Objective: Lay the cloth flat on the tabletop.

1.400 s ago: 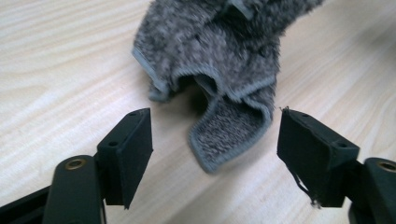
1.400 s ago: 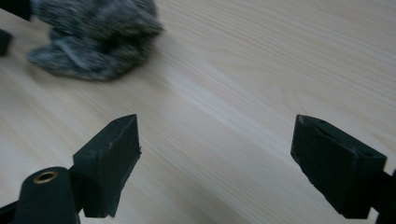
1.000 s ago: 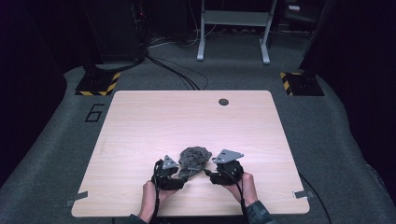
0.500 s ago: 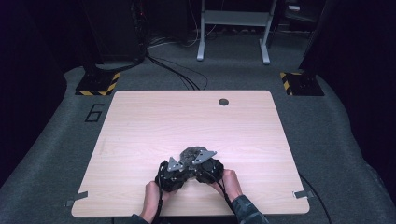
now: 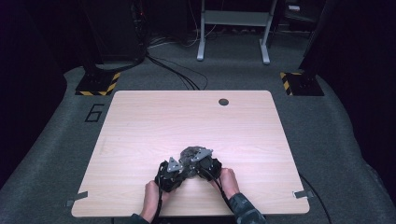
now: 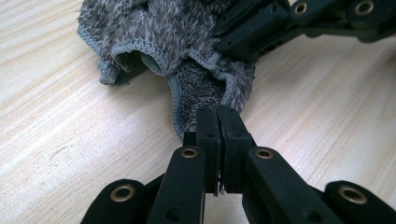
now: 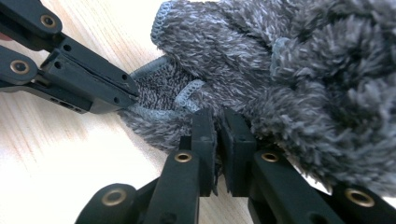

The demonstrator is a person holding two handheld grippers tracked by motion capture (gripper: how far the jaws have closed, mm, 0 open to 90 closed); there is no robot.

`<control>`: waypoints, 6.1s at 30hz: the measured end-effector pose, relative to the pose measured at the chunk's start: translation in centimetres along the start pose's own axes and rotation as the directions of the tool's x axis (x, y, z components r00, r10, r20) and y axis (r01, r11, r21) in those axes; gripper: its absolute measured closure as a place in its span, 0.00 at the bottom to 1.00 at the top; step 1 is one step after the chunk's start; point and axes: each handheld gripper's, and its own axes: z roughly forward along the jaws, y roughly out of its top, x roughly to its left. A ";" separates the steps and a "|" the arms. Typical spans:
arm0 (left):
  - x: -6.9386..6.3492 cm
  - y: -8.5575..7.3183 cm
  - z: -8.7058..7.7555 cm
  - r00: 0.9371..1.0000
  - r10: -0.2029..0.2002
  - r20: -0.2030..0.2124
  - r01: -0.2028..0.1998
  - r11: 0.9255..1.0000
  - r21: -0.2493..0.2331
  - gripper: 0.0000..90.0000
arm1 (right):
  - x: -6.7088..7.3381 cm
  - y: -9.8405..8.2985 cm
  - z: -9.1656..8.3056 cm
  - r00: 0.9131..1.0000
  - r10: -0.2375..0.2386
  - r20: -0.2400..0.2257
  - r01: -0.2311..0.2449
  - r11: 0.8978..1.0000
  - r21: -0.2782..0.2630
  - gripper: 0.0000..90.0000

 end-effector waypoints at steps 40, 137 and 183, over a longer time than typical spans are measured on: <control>2.5 -2.8 -3.8 0.998 -0.054 -0.016 0.055 0.998 0.019 0.96 | -6.2 -4.2 -7.2 0.966 0.248 0.068 -0.233 0.956 -0.181 0.95; 2.6 1.8 0.5 0.980 -0.013 -0.200 0.038 0.992 0.122 0.31 | -7.8 -6.2 -7.0 0.933 0.334 0.130 -0.328 0.942 -0.068 0.37; 9.9 5.4 2.4 0.978 -0.143 -0.149 0.155 0.985 0.076 0.33 | -12.8 -4.5 -3.4 0.929 0.355 0.102 -0.359 0.933 0.016 0.52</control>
